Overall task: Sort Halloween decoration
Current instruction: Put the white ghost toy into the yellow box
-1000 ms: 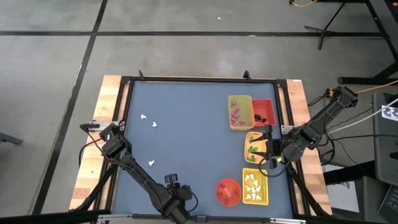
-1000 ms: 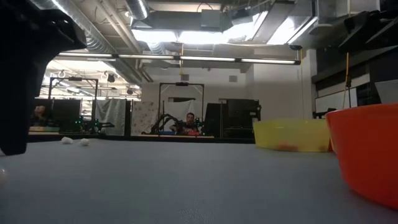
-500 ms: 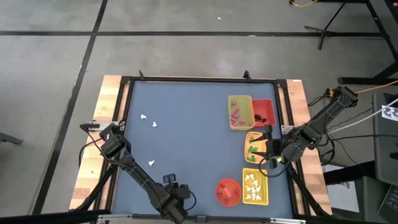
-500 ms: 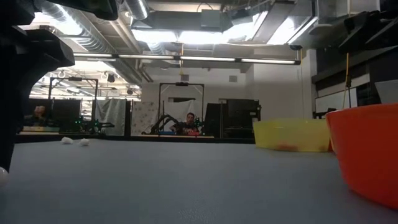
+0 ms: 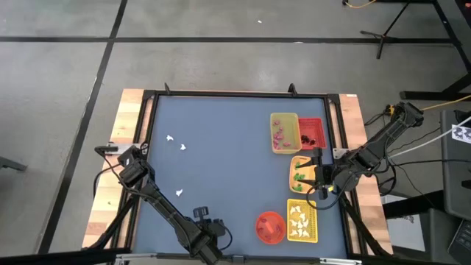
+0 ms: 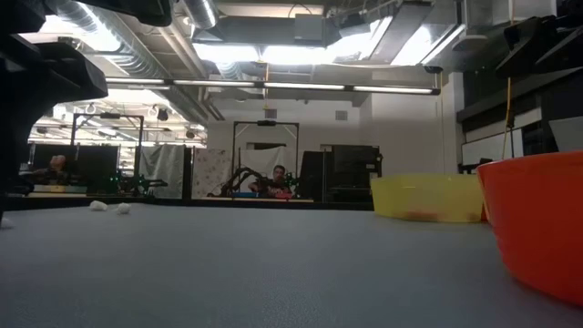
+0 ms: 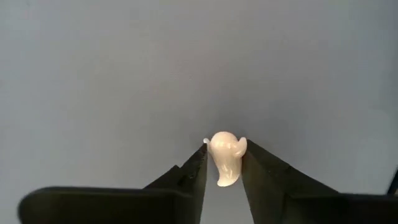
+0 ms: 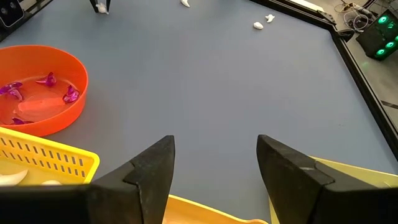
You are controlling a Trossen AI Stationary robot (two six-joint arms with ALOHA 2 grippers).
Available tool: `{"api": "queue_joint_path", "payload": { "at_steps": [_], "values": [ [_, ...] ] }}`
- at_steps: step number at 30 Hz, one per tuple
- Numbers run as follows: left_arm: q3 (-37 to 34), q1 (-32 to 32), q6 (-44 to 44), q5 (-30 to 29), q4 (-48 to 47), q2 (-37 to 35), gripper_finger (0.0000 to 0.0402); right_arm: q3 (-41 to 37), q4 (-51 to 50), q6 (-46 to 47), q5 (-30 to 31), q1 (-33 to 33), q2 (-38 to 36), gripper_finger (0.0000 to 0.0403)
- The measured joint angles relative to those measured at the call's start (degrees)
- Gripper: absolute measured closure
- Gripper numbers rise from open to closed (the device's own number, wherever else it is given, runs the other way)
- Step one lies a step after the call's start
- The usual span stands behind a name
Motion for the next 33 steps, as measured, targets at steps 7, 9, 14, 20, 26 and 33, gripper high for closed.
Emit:
{"api": "queue_joint_path", "payload": {
  "at_steps": [7,9,14,20,26,33],
  "values": [
    [0.0,0.0,0.0,0.0,0.0,0.0,0.0338,0.0,0.0,0.0,0.0,0.0,0.0,0.0178],
    [0.0,0.0,0.0,-0.1,0.0,0.0,0.0339,0.0,0.0,0.0,0.0,0.0,0.0,0.0178],
    [0.4,0.0,0.2,-0.1,0.1,0.0,0.0340,0.0,0.0,0.0,0.0,0.0,0.0,0.0178],
    [3.0,0.5,0.3,-1.2,0.6,0.6,0.0340,0.0,0.0,0.0,0.0,0.0,0.0,0.0178],
    [5.7,2.4,2.5,-1.4,1.2,0.6,0.0341,0.0,0.0,0.0,0.0,0.0,0.0,0.0178],
    [9.1,6.9,11.4,-4.1,2.8,0.4,0.0341,0.0,0.0,0.0,0.0,0.0,0.0,0.0178]
  ]
}}
